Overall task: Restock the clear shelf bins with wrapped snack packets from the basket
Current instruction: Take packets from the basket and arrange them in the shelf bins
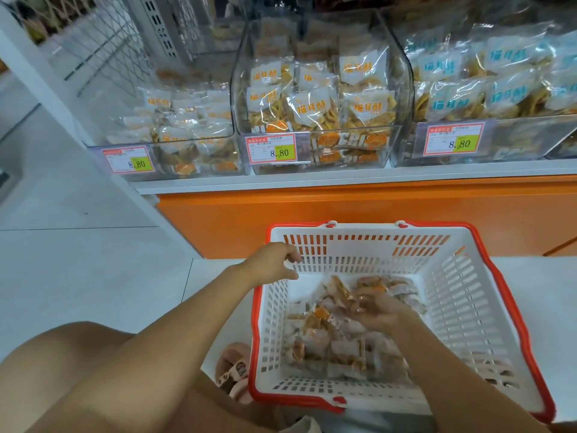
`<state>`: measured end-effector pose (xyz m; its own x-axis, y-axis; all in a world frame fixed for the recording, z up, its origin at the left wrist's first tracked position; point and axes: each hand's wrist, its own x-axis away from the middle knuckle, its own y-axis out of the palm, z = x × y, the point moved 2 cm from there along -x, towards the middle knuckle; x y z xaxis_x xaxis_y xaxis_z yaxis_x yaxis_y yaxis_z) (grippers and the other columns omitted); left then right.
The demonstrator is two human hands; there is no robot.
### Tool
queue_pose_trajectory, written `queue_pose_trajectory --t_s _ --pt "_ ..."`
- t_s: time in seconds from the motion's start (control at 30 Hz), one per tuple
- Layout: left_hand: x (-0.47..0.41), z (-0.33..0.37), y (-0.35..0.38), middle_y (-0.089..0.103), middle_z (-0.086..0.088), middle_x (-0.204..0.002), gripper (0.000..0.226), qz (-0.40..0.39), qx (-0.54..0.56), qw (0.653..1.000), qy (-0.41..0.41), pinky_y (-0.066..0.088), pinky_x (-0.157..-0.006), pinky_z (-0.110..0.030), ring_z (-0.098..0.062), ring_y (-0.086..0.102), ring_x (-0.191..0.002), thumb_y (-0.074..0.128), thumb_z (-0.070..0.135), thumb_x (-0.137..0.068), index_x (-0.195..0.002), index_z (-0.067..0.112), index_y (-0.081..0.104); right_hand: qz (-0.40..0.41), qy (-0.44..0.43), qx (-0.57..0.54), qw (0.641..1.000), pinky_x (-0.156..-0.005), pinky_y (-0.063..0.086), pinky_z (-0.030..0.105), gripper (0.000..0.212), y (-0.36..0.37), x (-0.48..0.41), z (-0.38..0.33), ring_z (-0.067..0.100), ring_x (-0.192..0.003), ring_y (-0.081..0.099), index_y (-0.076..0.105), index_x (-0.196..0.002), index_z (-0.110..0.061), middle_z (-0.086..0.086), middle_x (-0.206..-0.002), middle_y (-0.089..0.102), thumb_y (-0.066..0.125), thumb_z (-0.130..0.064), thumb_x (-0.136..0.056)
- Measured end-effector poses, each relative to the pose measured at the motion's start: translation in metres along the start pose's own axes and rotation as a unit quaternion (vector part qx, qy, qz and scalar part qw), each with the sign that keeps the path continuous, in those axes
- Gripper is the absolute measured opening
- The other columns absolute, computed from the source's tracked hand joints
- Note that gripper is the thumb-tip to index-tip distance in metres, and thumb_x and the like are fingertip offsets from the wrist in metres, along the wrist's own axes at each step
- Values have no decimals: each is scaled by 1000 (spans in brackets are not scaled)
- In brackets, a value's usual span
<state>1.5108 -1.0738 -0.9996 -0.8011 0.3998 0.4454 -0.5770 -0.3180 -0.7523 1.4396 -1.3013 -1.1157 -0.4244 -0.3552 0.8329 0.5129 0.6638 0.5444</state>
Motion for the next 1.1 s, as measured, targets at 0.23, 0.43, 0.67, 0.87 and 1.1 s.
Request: queue_pose_trajectory --t_s 0.23,0.43,0.67,0.87,1.1 --pt "17 55 -25 61 -6 -124 34 33 177 981 78 45 -91 -33 -23 57 -111 61 30 -92 -122 15 61 -221 -5 110 969 -55 52 23 84 76 90 -12 32 -88 62 39 -132 -1 40 -133 40 77 8 -57" --pt "49 69 -81 69 -9 -74 29 192 339 920 49 54 -65 -35 -26 65 -67 74 26 -82 -90 -1 66 -176 -136 308 925 -48 53 19 58 146 155 -32 20 -73 67 70 -106 2 21 -101 68 58 -50 -83" --pt "83 67 -139 68 -6 -74 22 277 426 857 79 53 -55 -17 -5 66 -60 58 20 -94 -80 5 65 -132 -356 498 780 -71 57 20 22 203 188 -30 17 -78 70 71 -103 -3 16 -92 74 58 -13 -88" --pt "99 40 -165 62 -1 -58 23 350 373 854 92 50 -56 -24 -10 56 -55 72 25 -82 -75 3 70 -80 -388 715 576 -73 50 18 16 259 204 -21 2 -76 68 73 -87 -27 -13 -82 73 72 -37 -75" --pt "126 12 -205 62 4 -55 20 453 358 809 112 51 -53 -26 -9 58 -53 72 20 -80 -64 14 64 -157 -402 698 571 -63 48 7 48 358 189 -12 -7 -76 66 62 -110 -37 -17 -90 71 84 -24 -69"
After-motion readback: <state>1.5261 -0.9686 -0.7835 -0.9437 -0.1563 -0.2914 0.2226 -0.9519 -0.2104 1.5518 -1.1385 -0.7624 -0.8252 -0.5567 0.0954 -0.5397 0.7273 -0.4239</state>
